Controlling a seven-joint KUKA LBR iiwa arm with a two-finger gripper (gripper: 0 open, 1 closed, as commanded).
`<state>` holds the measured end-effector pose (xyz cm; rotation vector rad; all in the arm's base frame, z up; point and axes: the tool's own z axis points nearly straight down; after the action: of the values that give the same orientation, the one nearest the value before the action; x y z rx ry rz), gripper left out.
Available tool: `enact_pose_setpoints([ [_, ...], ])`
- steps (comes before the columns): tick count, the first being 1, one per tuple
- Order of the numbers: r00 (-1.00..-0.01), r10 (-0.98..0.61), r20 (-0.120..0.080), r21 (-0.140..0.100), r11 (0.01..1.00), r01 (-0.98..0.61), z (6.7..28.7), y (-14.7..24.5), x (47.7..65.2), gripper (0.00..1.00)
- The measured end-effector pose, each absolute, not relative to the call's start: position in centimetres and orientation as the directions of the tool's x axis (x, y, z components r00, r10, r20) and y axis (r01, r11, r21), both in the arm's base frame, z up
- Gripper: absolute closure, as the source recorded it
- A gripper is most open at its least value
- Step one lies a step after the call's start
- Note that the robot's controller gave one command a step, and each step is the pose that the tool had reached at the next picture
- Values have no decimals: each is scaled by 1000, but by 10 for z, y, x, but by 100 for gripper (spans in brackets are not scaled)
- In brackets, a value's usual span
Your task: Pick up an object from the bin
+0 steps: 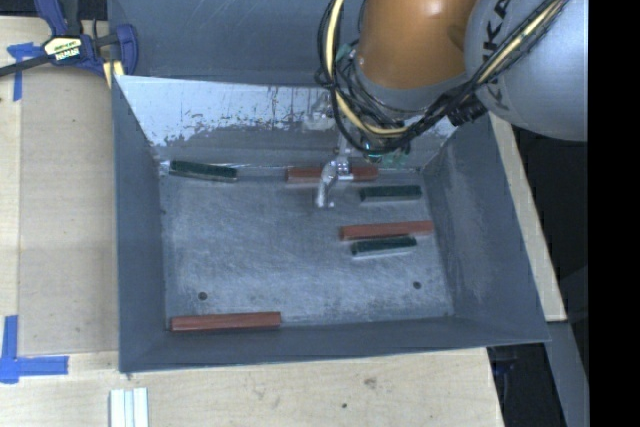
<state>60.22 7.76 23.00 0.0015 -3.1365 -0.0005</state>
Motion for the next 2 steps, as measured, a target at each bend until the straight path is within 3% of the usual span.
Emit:
enact_pose_setpoints([
  [1, -1000, 0, -4, 1, 1000, 0, 235, 77, 604, 0],
  [2, -999, 44, -8, 1, 999, 44, 160, 71, 616, 0],
])
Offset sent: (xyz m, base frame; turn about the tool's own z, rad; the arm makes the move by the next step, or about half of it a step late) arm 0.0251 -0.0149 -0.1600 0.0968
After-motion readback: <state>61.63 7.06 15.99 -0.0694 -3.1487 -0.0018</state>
